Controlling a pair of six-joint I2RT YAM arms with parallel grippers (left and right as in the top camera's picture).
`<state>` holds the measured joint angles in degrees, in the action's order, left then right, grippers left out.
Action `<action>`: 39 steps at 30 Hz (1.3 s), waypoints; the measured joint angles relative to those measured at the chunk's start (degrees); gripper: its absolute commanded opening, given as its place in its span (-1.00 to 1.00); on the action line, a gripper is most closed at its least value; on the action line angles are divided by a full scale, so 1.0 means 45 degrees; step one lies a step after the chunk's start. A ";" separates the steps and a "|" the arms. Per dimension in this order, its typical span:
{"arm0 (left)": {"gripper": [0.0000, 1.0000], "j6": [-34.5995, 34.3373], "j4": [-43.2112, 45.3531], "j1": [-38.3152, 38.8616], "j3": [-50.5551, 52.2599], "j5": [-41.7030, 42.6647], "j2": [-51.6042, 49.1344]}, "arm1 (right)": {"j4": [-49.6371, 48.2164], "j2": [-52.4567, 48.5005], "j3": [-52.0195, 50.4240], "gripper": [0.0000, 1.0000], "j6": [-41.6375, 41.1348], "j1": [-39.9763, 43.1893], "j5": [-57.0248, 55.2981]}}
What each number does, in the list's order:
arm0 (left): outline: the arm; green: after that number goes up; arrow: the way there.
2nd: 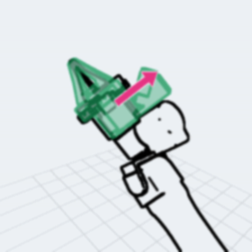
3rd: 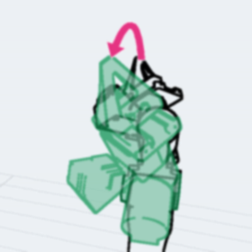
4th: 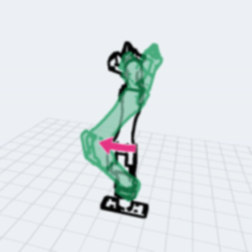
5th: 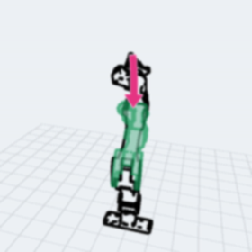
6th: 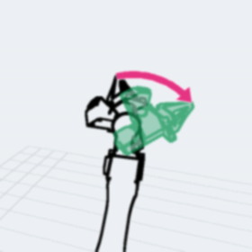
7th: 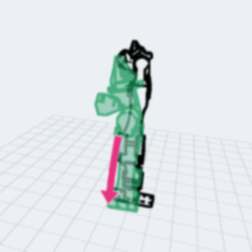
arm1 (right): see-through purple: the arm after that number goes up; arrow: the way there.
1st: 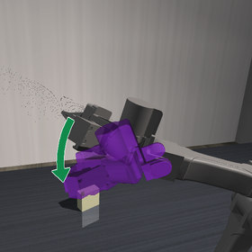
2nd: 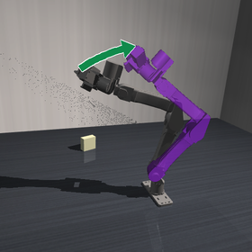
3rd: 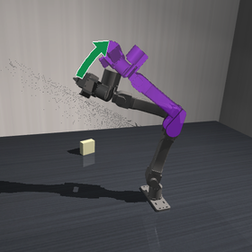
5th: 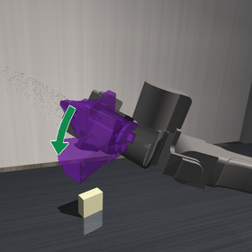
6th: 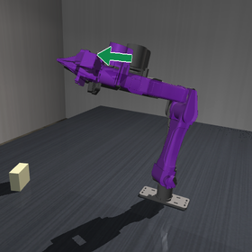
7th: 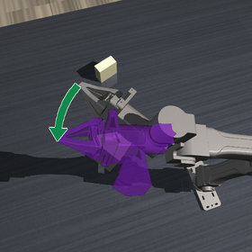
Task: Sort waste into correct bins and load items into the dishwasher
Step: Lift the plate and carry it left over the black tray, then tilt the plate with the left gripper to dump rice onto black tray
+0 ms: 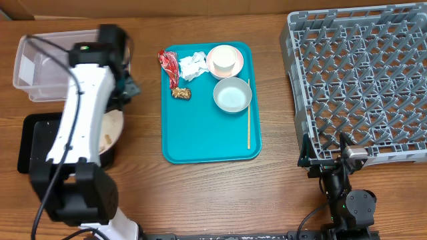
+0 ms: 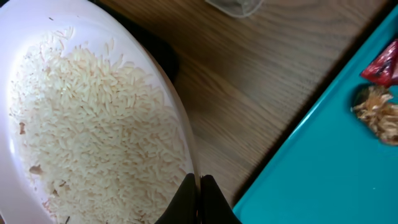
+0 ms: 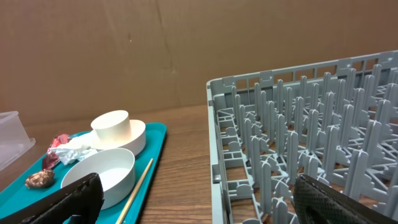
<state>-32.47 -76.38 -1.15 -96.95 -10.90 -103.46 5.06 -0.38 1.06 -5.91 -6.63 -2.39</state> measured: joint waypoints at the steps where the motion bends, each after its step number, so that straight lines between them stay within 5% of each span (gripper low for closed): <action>1: -0.91 0.0204 0.0019 -0.0296 0.0000 0.0311 0.0068 | 0.0005 0.0000 0.0000 1.00 -0.0005 0.0000 0.0005; 39: -0.92 0.4129 0.0976 -0.6169 0.0423 0.7980 0.0117 | 0.0000 0.0000 0.0000 1.00 -0.0005 0.0000 0.0005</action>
<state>-13.89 -71.99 -28.91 -95.04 25.02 -102.94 5.06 -0.38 1.06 -5.93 -6.63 -2.37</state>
